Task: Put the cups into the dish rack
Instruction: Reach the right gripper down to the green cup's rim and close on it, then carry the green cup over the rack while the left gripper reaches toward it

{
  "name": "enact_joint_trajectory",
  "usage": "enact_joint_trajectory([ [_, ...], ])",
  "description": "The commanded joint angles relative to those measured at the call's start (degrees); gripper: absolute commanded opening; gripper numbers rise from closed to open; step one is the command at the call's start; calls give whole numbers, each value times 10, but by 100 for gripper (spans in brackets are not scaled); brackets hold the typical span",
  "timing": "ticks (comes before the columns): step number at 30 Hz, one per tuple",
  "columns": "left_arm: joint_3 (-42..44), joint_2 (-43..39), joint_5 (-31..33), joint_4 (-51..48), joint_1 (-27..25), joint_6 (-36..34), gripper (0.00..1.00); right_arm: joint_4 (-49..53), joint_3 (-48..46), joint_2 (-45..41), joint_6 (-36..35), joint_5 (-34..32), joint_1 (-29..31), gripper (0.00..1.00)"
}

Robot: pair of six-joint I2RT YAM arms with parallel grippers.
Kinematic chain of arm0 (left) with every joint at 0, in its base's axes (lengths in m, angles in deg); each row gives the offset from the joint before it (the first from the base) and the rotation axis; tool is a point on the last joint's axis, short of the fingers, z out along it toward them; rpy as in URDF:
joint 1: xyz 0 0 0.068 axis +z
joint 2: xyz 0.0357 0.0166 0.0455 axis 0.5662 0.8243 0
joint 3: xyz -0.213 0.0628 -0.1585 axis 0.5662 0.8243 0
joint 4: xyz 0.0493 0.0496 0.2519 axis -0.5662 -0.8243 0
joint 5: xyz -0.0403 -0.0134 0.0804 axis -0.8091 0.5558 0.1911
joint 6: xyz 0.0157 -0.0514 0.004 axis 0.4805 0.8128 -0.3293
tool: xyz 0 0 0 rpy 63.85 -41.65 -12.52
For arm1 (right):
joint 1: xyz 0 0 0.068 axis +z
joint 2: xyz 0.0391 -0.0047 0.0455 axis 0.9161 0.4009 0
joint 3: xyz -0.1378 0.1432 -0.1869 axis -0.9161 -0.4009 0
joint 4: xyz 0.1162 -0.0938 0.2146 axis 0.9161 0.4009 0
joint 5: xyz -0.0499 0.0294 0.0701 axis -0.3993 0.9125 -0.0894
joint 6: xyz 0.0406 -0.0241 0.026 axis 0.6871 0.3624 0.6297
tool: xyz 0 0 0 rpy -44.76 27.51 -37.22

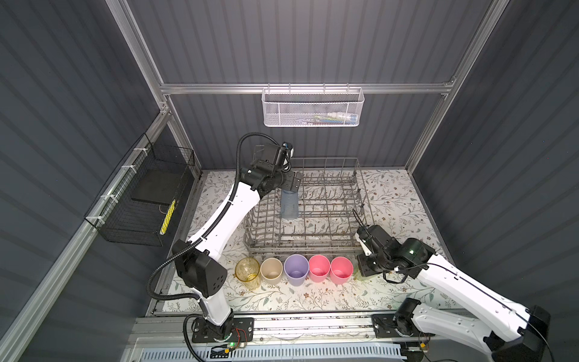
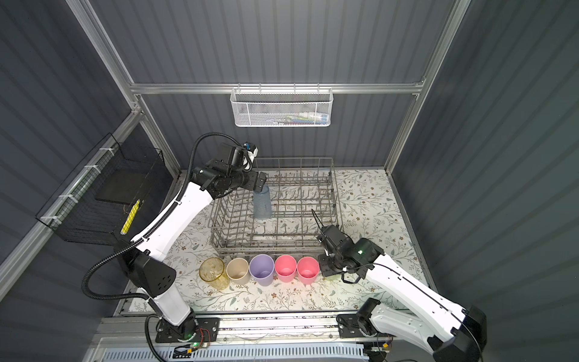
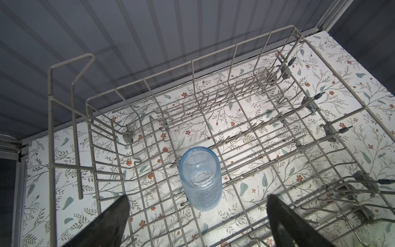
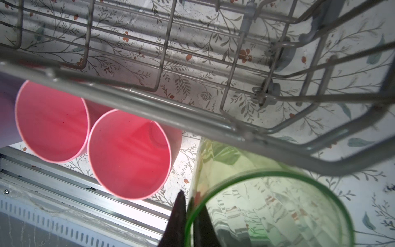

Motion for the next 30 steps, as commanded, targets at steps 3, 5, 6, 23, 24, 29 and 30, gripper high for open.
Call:
enact_joint_trajectory([
  [3,11,-25,-10,2,-3,7,100,36,28,-9,13,-11,1,1],
  [5,12,-27,-9,2,-3,6,100,45,34,-13,15,-13,1,0],
  [6,14,-29,-8,3,-3,6,100,51,38,-16,16,-16,1,0],
  [23,35,-47,-19,15,-3,7,100,165,207,-41,5,-39,1,0],
  [24,35,-47,-19,16,-3,6,100,174,228,-41,3,-42,1,0],
  [29,39,-51,-32,24,-3,7,100,193,330,-31,-19,-43,1,0],
  [30,40,-52,-36,27,-3,8,100,193,349,-28,-25,-46,1,0],
])
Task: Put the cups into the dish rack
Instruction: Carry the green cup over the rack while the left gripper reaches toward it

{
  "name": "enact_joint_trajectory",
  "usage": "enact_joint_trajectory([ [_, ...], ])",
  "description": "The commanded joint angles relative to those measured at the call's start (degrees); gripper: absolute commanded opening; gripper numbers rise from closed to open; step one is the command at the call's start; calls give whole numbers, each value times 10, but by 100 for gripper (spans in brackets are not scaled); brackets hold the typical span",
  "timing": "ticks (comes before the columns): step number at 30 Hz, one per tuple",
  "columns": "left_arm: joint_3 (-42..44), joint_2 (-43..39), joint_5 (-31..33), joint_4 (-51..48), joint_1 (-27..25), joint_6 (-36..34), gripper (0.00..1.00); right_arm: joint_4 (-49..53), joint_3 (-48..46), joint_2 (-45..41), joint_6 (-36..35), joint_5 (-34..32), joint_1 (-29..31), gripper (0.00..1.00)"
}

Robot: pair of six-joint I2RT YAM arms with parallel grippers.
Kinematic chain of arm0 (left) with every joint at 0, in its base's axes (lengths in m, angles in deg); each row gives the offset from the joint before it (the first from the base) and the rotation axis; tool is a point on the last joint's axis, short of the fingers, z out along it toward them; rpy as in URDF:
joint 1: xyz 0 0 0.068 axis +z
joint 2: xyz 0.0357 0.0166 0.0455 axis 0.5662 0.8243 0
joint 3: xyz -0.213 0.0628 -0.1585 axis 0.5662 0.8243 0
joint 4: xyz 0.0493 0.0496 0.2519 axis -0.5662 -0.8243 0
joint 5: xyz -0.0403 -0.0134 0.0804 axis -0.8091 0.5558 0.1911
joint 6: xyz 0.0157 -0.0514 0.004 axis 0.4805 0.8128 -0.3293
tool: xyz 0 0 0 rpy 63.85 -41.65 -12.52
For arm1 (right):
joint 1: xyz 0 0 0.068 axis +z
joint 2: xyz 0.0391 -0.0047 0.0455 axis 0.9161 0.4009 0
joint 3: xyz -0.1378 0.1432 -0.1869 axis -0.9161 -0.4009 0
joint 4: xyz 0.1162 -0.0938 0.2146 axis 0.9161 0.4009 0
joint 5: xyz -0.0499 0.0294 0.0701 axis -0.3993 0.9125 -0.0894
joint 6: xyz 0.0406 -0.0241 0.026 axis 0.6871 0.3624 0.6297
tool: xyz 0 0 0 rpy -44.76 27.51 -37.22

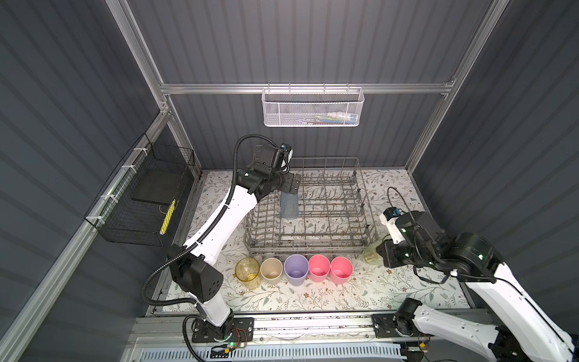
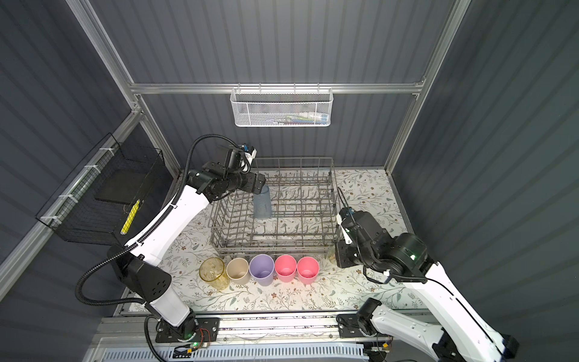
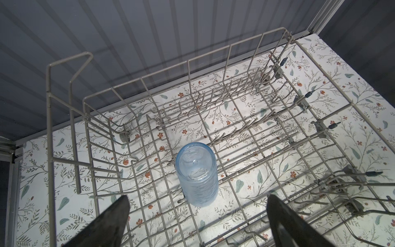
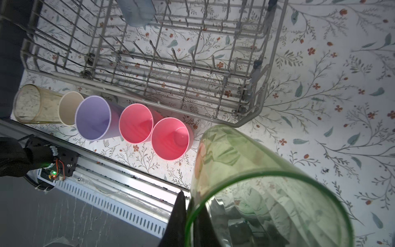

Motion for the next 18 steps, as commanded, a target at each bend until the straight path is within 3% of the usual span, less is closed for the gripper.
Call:
enact_joint_trajectory([
  [1,10,-23,-24,14,-3,8,100,1,60,8,-31,-22,1,0],
  [6,18,-26,-50,29,-3,13,100,-42,102,16,-57,-35,0,0],
  [11,33,-33,-93,52,-3,18,100,-147,71,6,-66,-23,-5,0],
  [18,77,-57,-185,112,-3,24,100,-331,-23,-10,-31,87,-65,0],
])
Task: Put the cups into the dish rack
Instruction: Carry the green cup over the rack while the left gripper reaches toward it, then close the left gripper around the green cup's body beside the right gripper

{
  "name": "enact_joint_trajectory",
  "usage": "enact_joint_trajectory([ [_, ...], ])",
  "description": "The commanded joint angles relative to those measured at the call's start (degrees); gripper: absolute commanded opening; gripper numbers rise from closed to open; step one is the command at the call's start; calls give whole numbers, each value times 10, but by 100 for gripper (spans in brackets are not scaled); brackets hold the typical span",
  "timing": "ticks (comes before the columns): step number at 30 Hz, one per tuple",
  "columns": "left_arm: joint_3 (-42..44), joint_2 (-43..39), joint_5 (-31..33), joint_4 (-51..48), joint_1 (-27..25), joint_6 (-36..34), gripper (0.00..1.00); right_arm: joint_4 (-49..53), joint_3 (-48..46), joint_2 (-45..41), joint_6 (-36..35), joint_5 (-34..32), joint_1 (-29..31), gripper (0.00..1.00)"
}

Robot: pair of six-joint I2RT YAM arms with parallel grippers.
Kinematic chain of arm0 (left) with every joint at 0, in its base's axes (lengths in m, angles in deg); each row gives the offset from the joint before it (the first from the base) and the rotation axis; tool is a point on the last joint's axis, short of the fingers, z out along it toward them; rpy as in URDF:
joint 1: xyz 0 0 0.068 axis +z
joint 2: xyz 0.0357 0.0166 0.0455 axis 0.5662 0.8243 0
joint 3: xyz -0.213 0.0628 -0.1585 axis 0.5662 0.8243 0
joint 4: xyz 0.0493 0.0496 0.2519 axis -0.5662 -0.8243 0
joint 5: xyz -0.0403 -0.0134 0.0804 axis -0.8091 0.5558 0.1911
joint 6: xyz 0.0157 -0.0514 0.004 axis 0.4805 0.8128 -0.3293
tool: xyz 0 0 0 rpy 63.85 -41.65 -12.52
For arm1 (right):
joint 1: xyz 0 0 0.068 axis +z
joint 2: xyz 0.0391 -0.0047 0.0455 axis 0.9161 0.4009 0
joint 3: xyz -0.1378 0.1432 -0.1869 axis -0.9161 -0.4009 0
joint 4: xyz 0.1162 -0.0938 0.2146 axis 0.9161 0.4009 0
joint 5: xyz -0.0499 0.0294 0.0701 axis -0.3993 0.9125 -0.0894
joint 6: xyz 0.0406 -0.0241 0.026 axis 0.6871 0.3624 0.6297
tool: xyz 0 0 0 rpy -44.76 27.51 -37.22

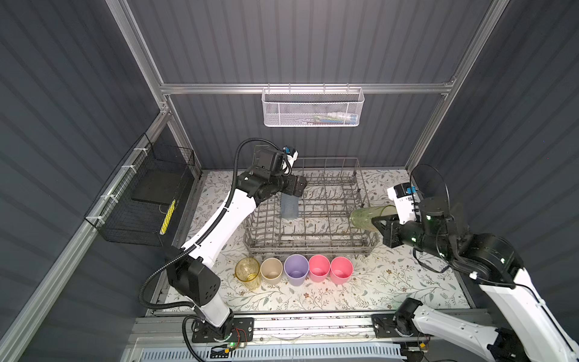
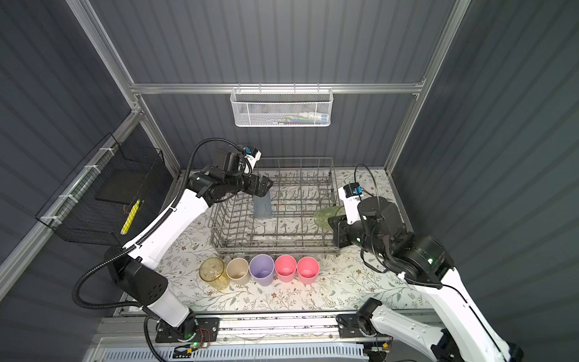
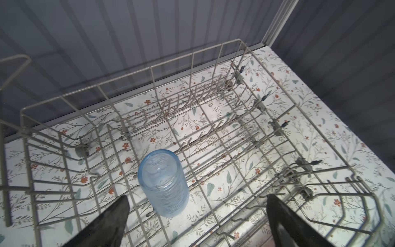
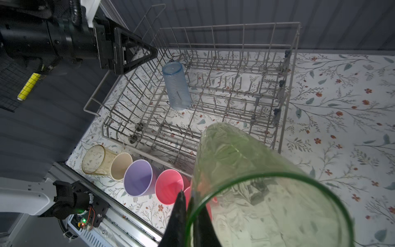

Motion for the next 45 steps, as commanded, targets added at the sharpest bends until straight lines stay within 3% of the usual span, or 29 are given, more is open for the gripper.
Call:
enact_joint_trajectory([
  [1,24,-31,-74,49,-3,9,100,-144,-34,-7,30,85,-40,0],
  [6,81,-62,-159,124,-3,15,100,-284,-107,-6,104,251,-111,0],
  [15,150,-95,-328,240,1,25,99,-454,-159,37,207,401,-152,0],
  [23,216,-106,-448,361,18,77,100,-540,-186,54,261,464,-169,0],
  [30,230,-103,-482,392,21,85,100,-657,-224,66,341,530,-186,0],
  [45,285,-111,-574,556,26,165,95,-818,-271,95,437,576,-204,0],
])
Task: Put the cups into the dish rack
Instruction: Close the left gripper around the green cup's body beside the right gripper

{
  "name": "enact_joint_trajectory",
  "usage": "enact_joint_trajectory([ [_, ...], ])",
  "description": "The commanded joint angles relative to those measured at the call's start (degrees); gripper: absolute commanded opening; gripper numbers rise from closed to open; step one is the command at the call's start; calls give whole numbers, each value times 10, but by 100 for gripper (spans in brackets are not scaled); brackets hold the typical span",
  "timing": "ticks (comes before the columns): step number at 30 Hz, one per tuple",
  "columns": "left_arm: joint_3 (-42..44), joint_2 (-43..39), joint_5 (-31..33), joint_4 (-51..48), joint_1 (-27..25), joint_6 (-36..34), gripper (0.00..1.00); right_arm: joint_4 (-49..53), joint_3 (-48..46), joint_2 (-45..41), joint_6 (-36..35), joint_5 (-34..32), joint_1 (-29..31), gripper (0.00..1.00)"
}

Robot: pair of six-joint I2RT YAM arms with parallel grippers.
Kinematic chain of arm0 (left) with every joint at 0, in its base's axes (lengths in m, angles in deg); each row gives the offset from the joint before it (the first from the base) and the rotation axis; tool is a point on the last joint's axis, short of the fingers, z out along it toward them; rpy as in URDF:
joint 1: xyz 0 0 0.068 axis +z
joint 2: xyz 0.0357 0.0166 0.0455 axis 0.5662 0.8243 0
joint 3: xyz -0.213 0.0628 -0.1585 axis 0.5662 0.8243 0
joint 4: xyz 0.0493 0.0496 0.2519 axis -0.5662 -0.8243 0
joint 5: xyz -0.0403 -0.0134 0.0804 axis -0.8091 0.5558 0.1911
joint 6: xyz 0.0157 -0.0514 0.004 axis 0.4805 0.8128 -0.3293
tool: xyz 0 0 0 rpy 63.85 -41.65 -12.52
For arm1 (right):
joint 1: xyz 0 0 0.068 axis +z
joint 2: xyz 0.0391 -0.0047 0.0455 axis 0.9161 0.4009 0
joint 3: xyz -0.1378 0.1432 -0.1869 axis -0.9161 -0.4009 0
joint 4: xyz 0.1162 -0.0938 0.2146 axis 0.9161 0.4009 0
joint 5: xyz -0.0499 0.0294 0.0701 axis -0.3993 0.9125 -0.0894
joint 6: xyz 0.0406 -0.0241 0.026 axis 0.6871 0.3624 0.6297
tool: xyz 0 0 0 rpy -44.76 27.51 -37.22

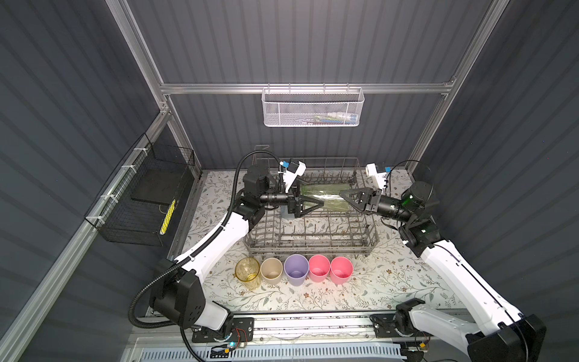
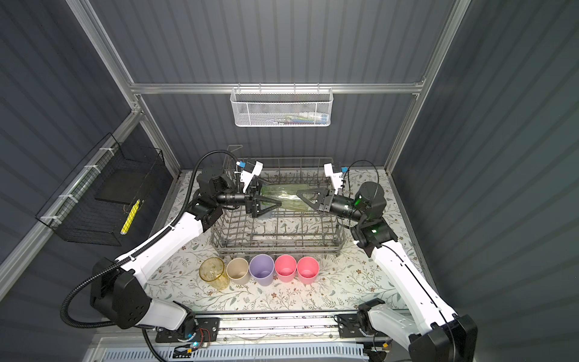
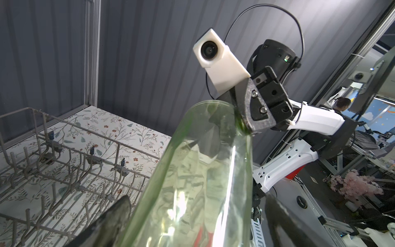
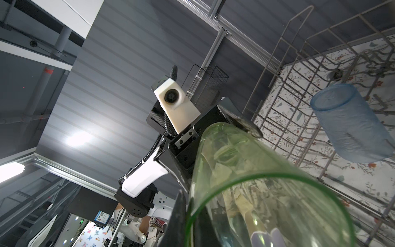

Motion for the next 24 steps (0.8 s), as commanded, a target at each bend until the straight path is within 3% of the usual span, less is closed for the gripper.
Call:
enact_joint_trajectory([
  [1,14,-13,-37,67,5,35,94,-85,-9,6,33,22,-3,0],
  [5,16,-7,-50,93,5,55,90,-103,-17,14,41,26,-3,0],
  [24,18,10,-62,93,8,55,88,-243,-45,57,123,42,-13,0],
])
